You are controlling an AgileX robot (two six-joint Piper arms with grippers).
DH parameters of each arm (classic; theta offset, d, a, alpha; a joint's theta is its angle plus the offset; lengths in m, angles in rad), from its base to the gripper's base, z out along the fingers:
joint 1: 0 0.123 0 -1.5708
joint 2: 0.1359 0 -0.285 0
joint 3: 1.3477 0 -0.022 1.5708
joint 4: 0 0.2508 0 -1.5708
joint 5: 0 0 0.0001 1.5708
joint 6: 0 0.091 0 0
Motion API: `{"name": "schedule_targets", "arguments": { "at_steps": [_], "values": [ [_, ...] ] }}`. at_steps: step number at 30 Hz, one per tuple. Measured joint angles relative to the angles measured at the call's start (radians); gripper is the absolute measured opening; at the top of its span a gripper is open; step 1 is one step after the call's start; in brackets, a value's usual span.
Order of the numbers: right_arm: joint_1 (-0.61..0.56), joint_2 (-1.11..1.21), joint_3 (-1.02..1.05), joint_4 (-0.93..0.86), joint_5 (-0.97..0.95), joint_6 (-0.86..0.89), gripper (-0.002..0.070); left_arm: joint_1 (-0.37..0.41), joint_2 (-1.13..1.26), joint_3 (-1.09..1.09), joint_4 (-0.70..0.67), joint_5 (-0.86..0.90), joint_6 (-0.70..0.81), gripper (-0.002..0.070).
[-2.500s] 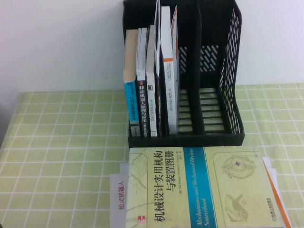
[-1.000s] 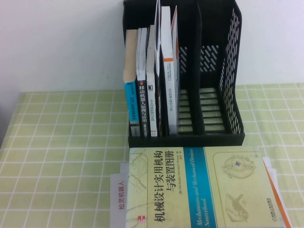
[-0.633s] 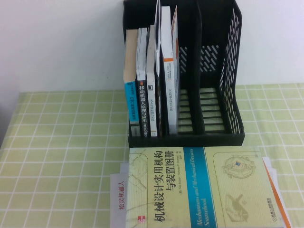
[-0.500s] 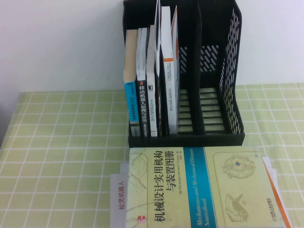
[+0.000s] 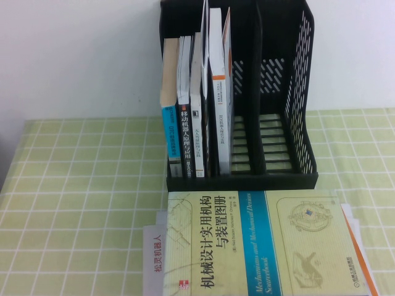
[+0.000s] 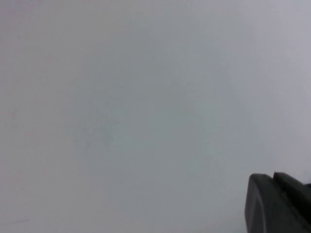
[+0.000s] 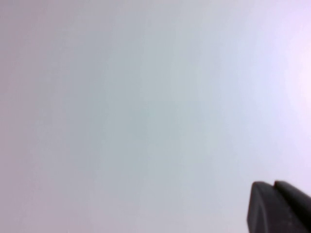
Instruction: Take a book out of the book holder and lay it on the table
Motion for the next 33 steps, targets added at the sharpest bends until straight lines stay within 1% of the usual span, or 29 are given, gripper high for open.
{"name": "schedule_targets", "arguments": {
  "at_steps": [2,4,8,12,16,19,22,26,31,33],
  "values": [
    [0.000,0.000,0.000,0.000,-0.027,0.000,-0.0002,0.000,0.000,-0.076,0.016,0.120,-0.002,-0.0003],
    [0.000,0.000,0.000,0.000,-0.034,0.008,-0.0002,0.000,0.010,-0.143,0.024,0.193,-0.005,-0.0003],
    [0.000,0.000,0.000,0.000,-0.036,0.067,-0.0002,0.000,0.076,-0.252,0.026,0.269,-0.011,-0.0003],
    [0.000,0.000,0.000,0.000,-0.049,0.087,-0.0002,0.000,0.129,-0.312,0.021,0.262,-0.028,-0.0003],
    [0.000,0.000,-0.003,-0.026,-0.025,0.032,-0.0002,0.000,0.135,-0.314,-0.021,0.172,-0.062,-0.0003],
    [0.000,0.000,-0.068,-0.123,0.140,0.014,-0.0002,0.000,0.135,-0.314,-0.043,0.131,-0.097,-0.0002],
    [0.000,0.000,-0.191,-0.228,0.404,0.008,-0.0002,0.000,0.142,-0.318,-0.043,0.161,-0.103,-0.0003],
    [0.000,0.052,-0.353,-0.300,0.713,-0.006,-0.0002,0.000,0.182,-0.348,-0.066,0.314,-0.132,-0.0003],
    [0.000,0.188,-0.489,-0.368,0.887,-0.027,-0.0002,0.000,0.279,-0.401,-0.092,0.557,-0.146,-0.0003],
    [0.000,0.256,-0.527,-0.375,0.926,-0.033,-0.0002,0.000,0.331,-0.424,-0.115,0.618,-0.147,-0.0003]
  ]
}}
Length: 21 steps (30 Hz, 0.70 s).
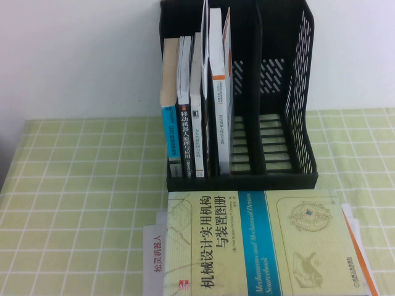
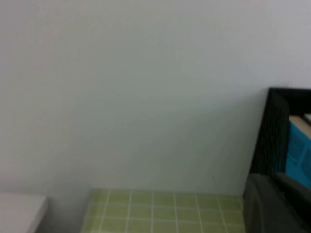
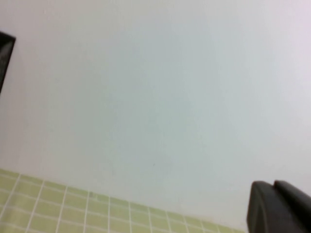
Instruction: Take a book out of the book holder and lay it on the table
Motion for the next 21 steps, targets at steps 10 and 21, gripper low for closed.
{"name": "schedule_targets", "arguments": {
  "at_steps": [10,21],
  "values": [
    [0.000,0.296,-0.037,0.009,-0.237,0.010,-0.0002,0.000,0.271,-0.091,-0.369,0.013,0.304,-0.0003],
    [0.004,0.637,-0.039,-0.018,-1.018,0.091,-0.0002,0.000,0.579,-0.281,-1.055,-0.018,0.990,-0.0003]
  ]
}}
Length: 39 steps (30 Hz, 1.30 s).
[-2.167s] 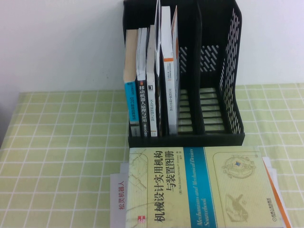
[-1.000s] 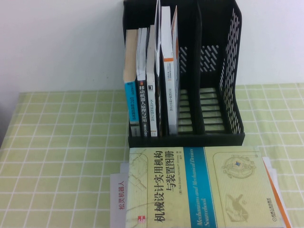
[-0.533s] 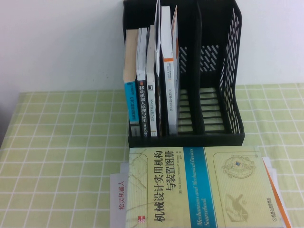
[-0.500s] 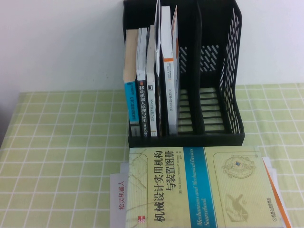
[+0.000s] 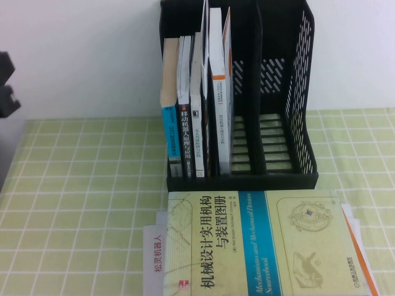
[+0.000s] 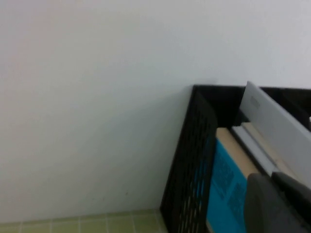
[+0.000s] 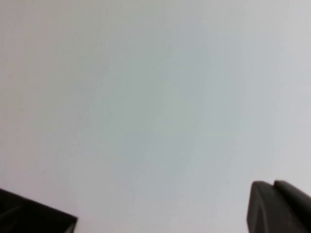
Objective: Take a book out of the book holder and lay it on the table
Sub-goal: Hold the bookshelf
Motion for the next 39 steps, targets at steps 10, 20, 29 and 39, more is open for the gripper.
{"name": "schedule_targets", "arguments": {
  "at_steps": [10,20,29,39],
  "values": [
    [0.240,0.306,0.000,-0.064,-0.115,0.025,-0.0002,-0.181,0.278,-0.136,-0.563,-0.004,0.774,-0.0003],
    [0.434,0.560,-0.002,0.039,-0.169,-0.069,-0.0002,-0.403,0.479,-0.288,-0.579,-0.002,0.892,-0.0003],
    [0.517,0.669,-0.029,0.106,-0.270,0.050,0.0029,-0.469,0.565,-0.335,-0.580,0.003,0.892,-0.0003],
    [0.543,0.757,-0.206,0.049,-0.235,0.167,0.0317,-0.469,0.587,-0.336,-0.580,-0.062,0.892,-0.0003]
  ]
}}
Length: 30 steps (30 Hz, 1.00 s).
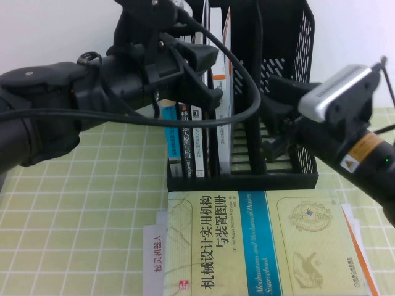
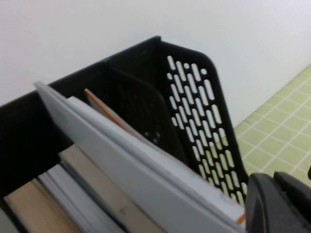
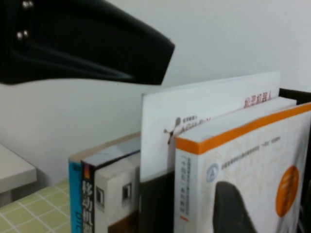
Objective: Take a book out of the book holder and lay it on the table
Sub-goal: Hold the bookshelf, then pick up the right side book from the book shelf
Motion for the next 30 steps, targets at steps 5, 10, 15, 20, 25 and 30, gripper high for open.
{"name": "schedule_targets", "arguments": {
  "at_steps": [5,10,15,20,25,30],
  "values": [
    [0.038,0.043,-0.089,-0.013,0.075,-0.005,0.0349,0.000,0.006,0.000,-0.007,-0.054,0.000,-0.0003],
    [0.060,0.103,-0.136,0.006,0.086,-0.017,0.0354,0.000,0.006,0.000,-0.008,-0.056,0.000,-0.0003],
    [0.061,0.165,-0.162,0.027,0.078,-0.019,0.0354,0.000,0.006,0.000,-0.008,-0.056,0.000,-0.0003],
    [0.061,0.216,-0.165,0.068,-0.008,-0.040,0.0355,0.000,0.006,0.000,-0.008,-0.007,-0.029,-0.0003],
    [0.061,0.245,-0.168,0.075,-0.041,-0.061,0.0355,0.000,0.012,0.000,-0.008,0.094,-0.048,-0.0003],
    [0.077,0.268,-0.168,0.088,-0.044,-0.074,0.0355,-0.007,0.048,-0.004,-0.008,0.061,-0.052,-0.0003]
  ]
}}
